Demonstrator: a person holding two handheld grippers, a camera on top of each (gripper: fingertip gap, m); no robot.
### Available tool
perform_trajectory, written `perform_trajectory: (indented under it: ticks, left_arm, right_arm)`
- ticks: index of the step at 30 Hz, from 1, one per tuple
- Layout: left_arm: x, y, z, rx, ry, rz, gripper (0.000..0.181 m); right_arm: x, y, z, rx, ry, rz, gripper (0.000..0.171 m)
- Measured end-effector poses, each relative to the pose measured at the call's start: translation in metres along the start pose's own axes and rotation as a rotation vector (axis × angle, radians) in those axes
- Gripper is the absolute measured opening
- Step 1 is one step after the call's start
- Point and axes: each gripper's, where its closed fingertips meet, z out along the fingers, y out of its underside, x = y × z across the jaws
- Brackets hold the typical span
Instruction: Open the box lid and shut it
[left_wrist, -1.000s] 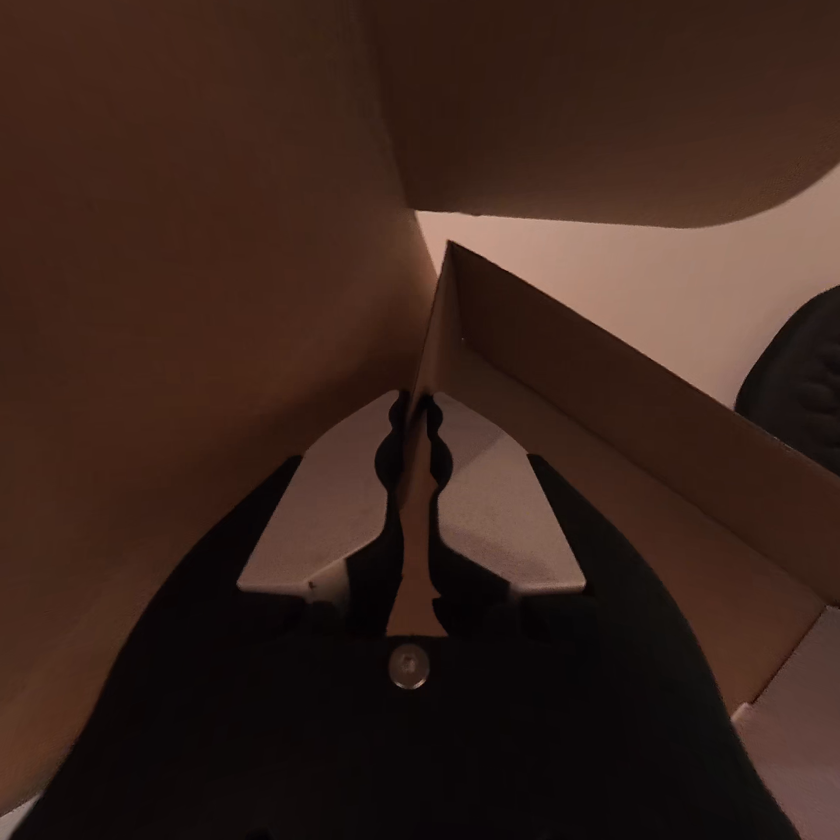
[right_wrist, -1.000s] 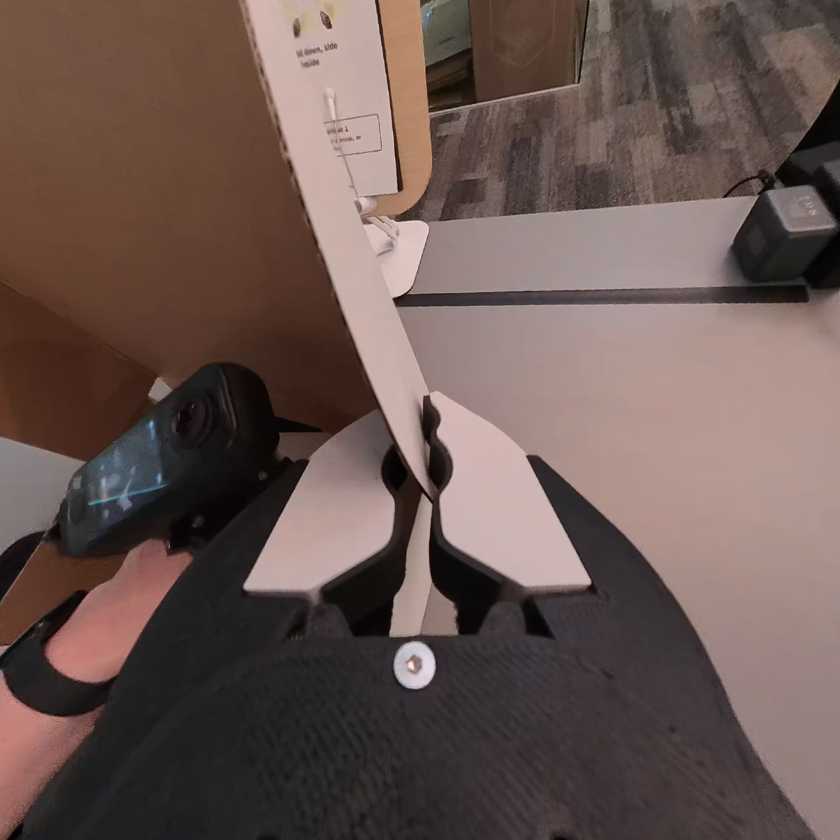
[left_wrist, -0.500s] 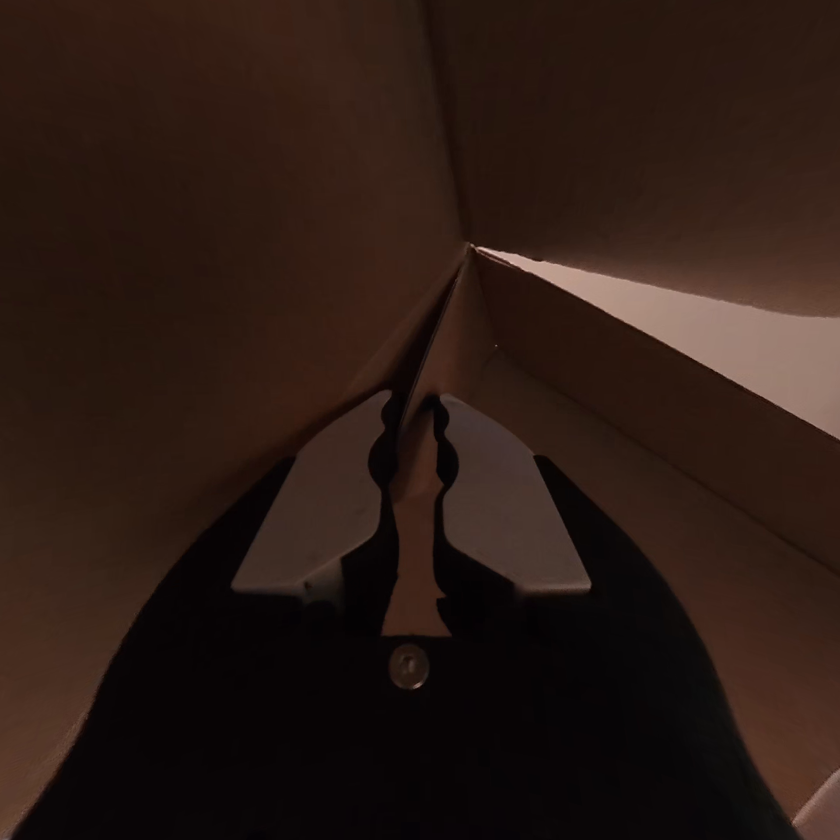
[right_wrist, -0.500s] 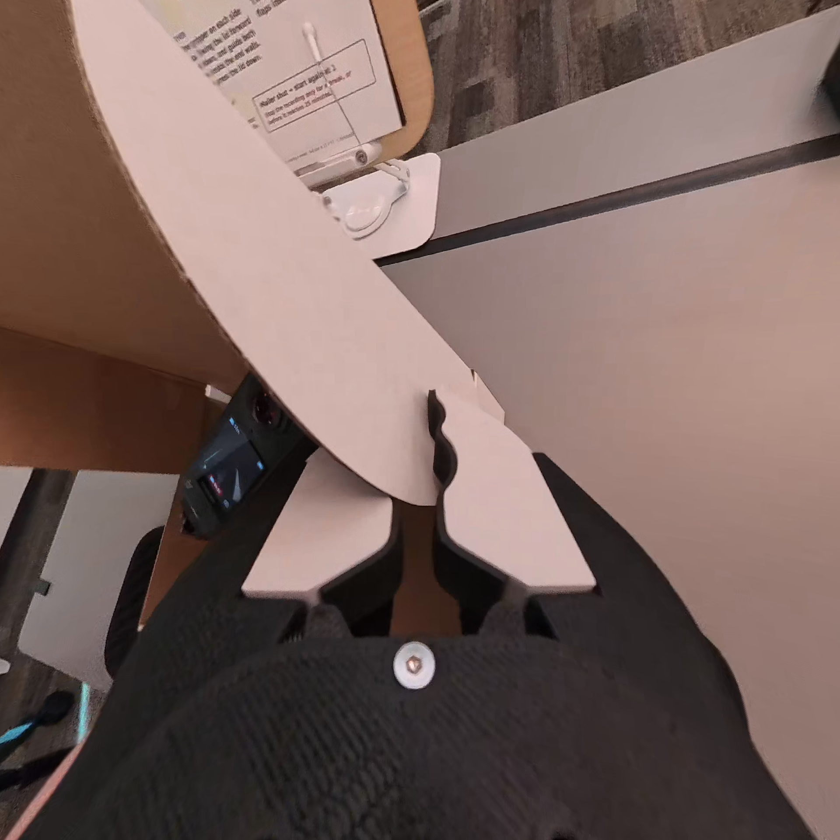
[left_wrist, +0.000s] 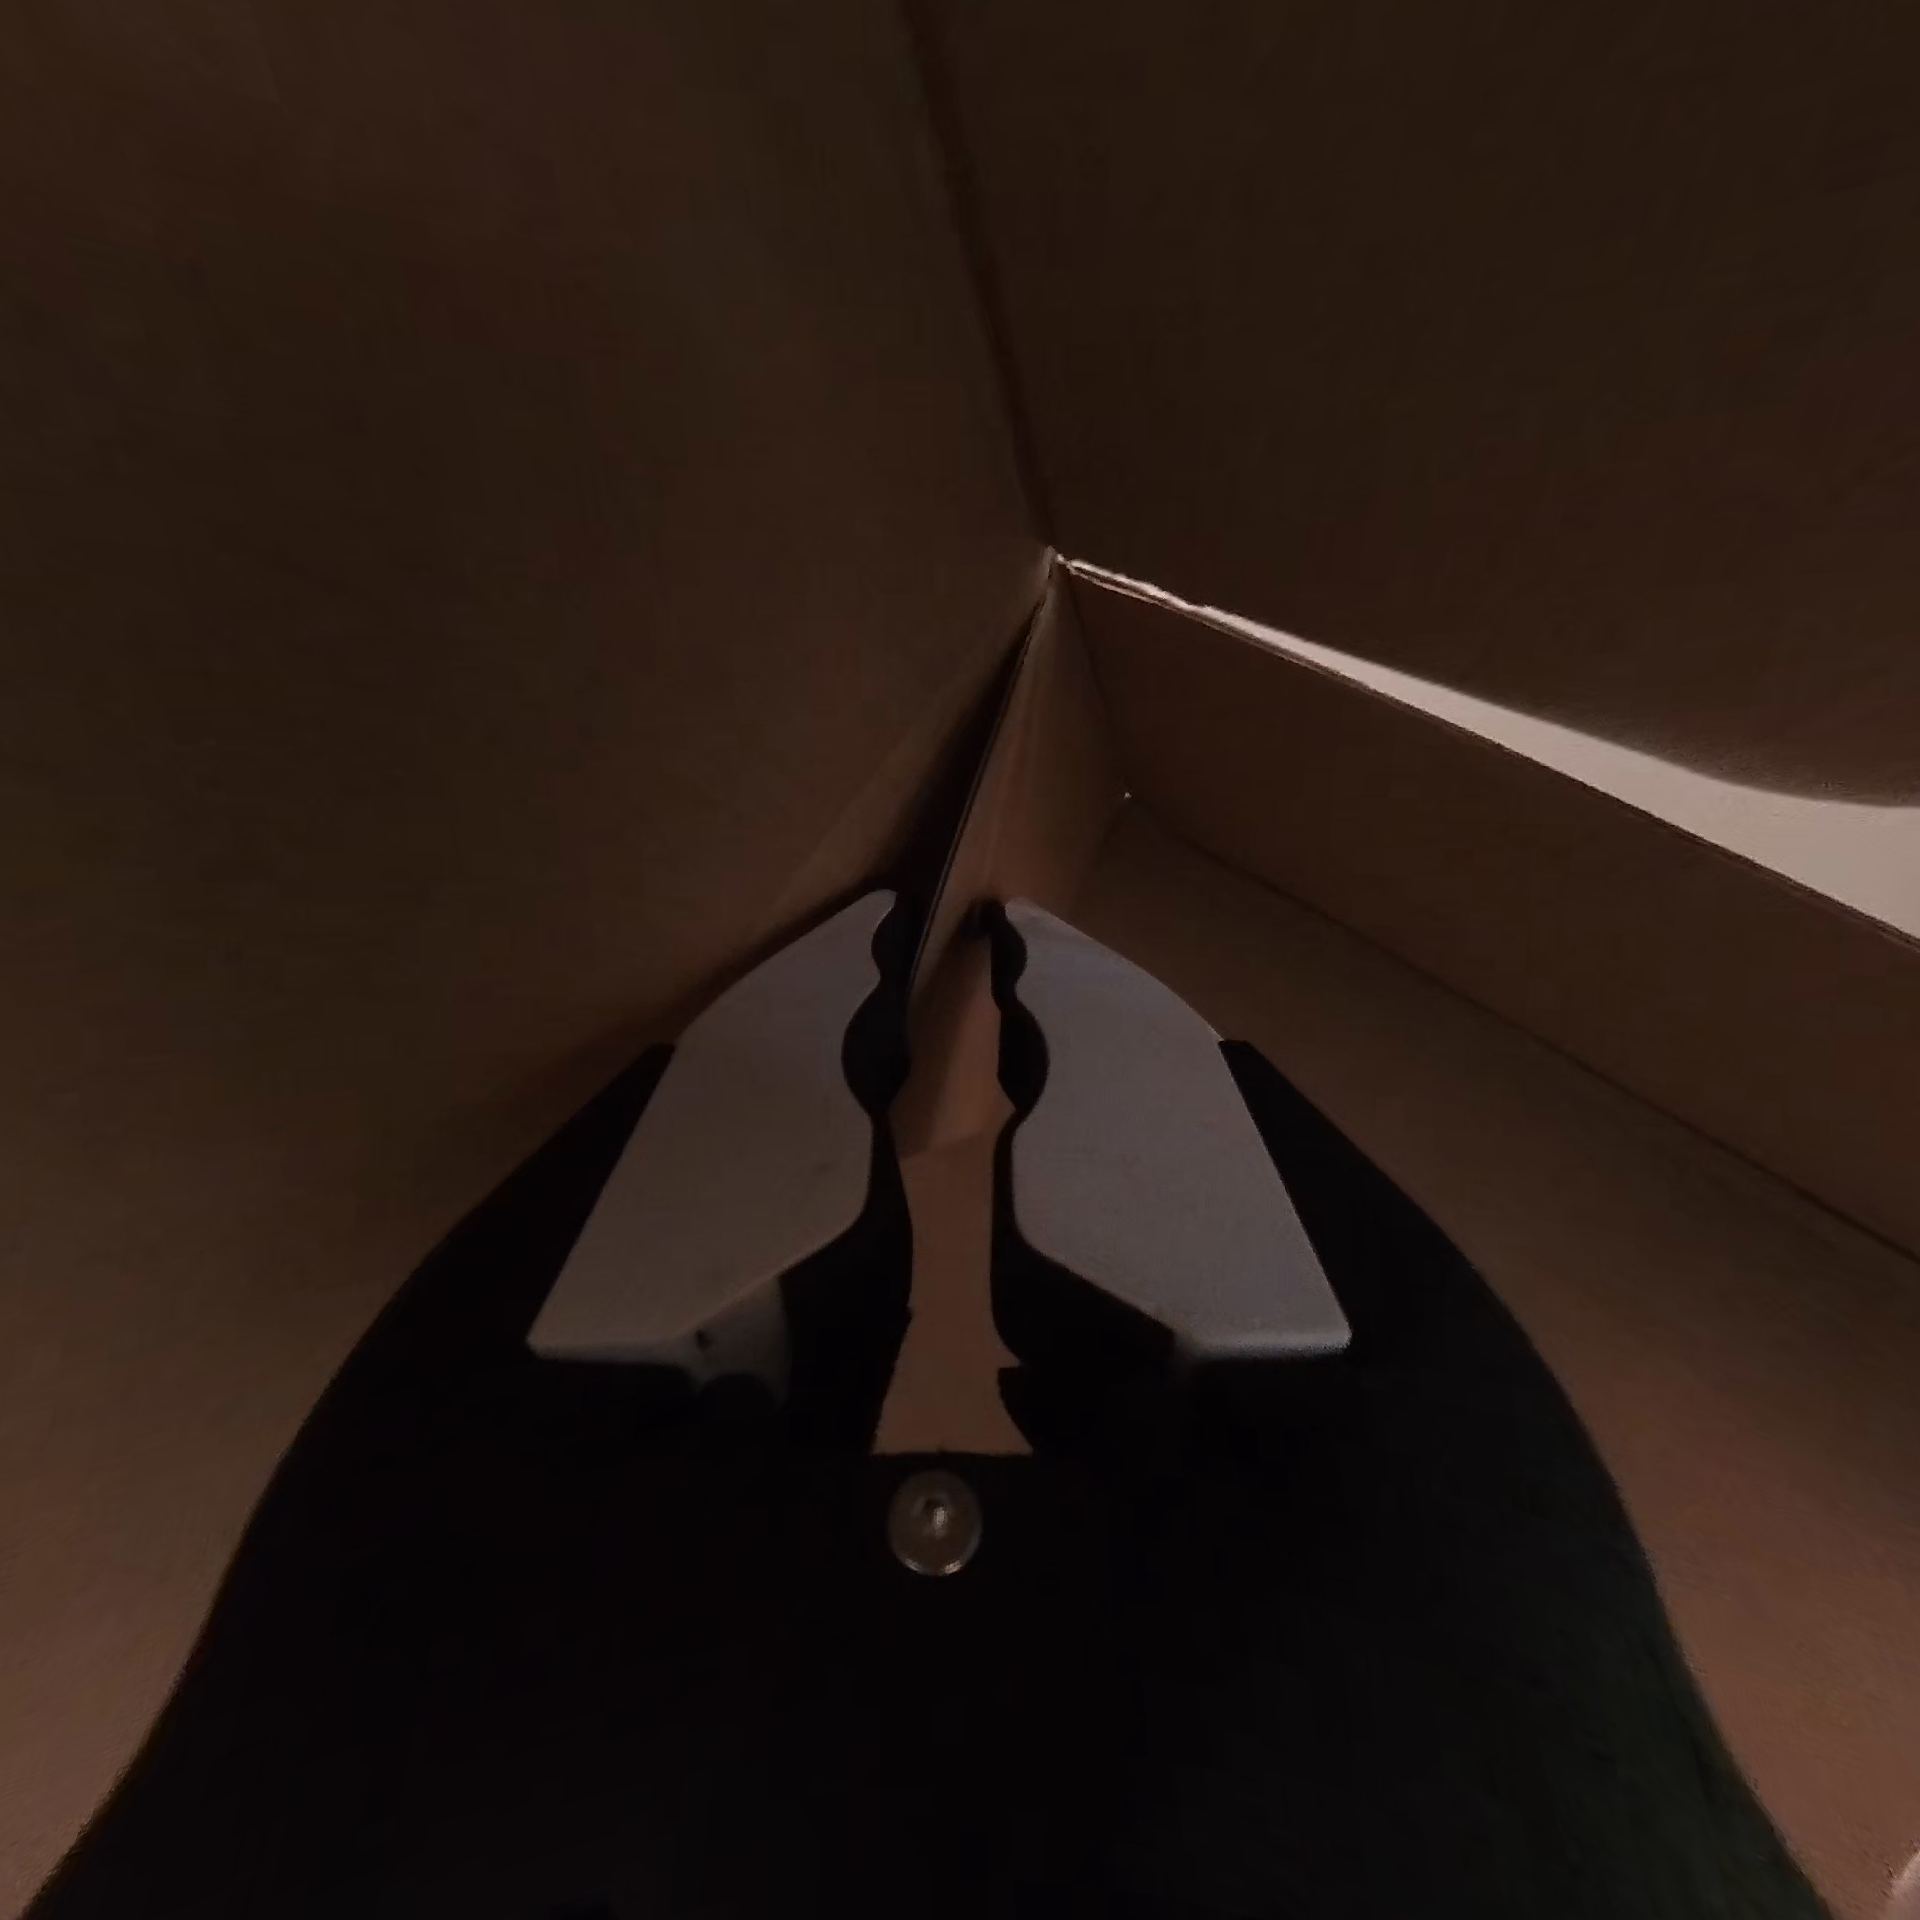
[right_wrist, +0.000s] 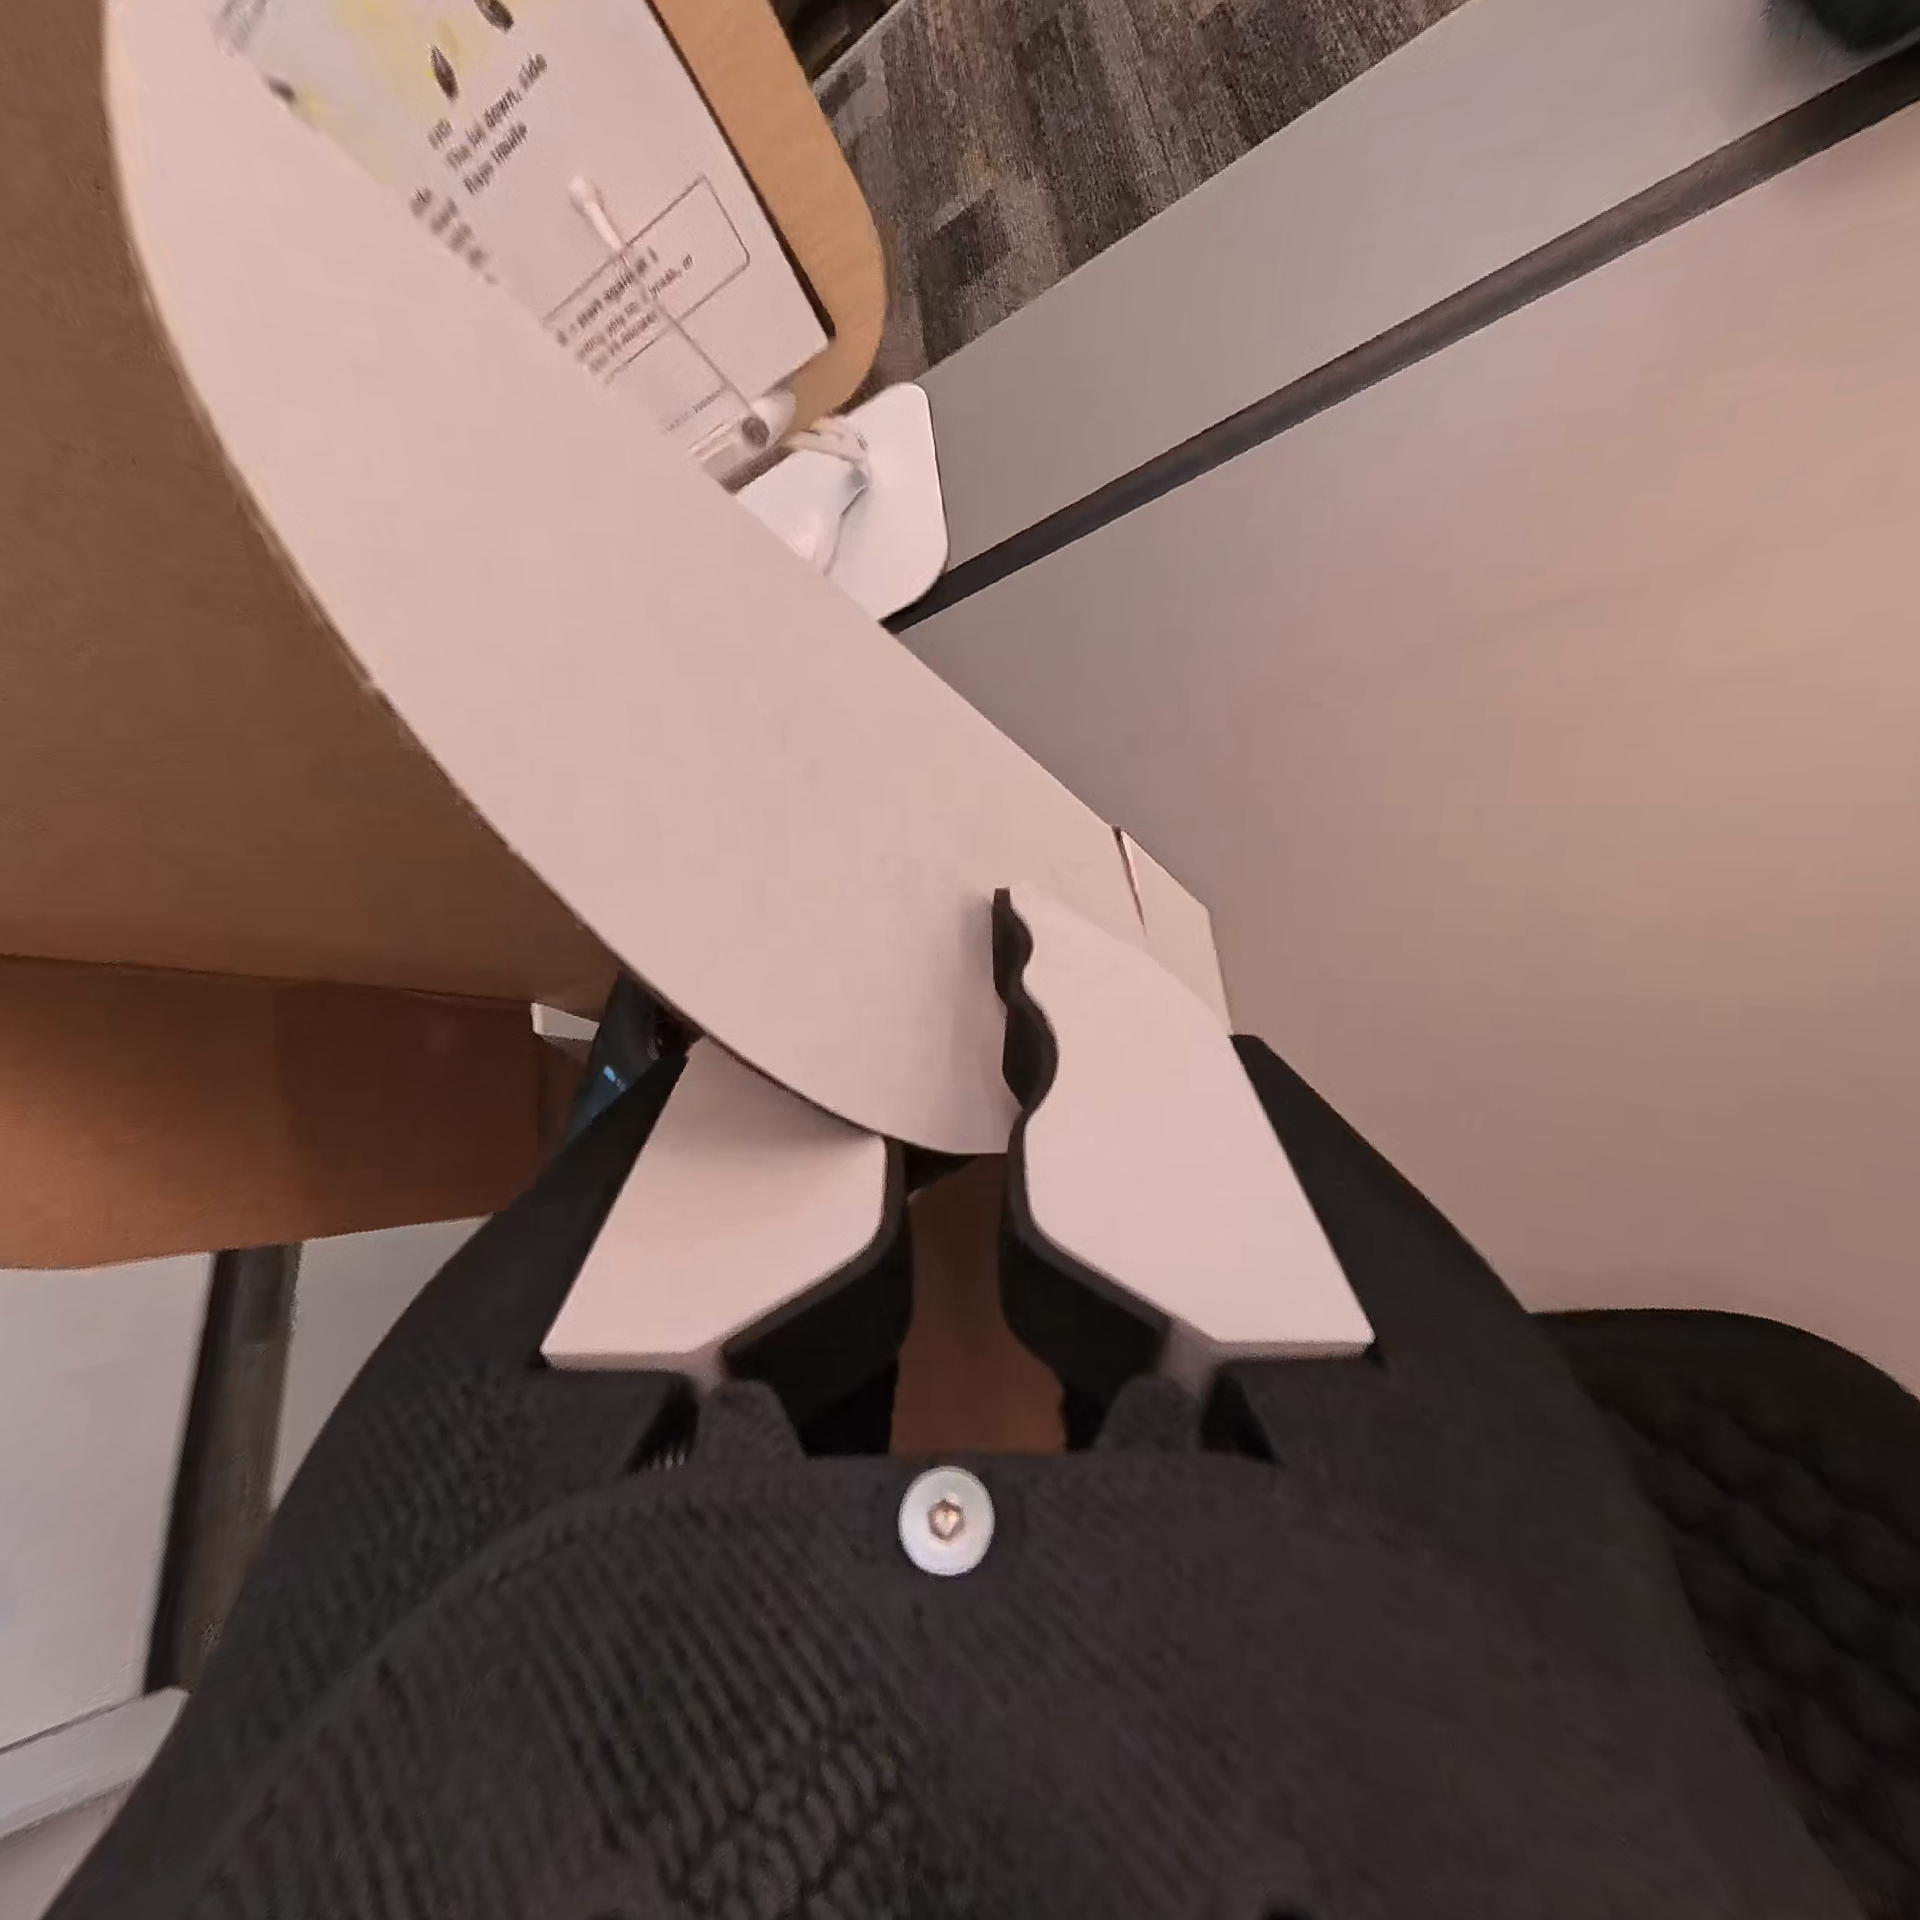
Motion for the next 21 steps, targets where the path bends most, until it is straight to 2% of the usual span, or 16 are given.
perform_trajectory:
  ticks: [5,9,21]
  left_arm:
    - [0.0,0.0,0.0,0.002,0.025,-0.01,0.011]
    - [-0.001,0.0,-0.001,-0.001,0.018,-0.004,0.011]
    - [-0.006,0.001,0.001,0.007,0.002,-0.005,0.011]
  right_arm:
    - [0.004,0.01,-0.003,0.115,-0.083,0.063,0.014]
    - [-0.006,0.015,-0.006,0.201,-0.143,0.125,0.022]
    - [-0.009,0.008,0.0,0.098,-0.065,0.096,0.019]
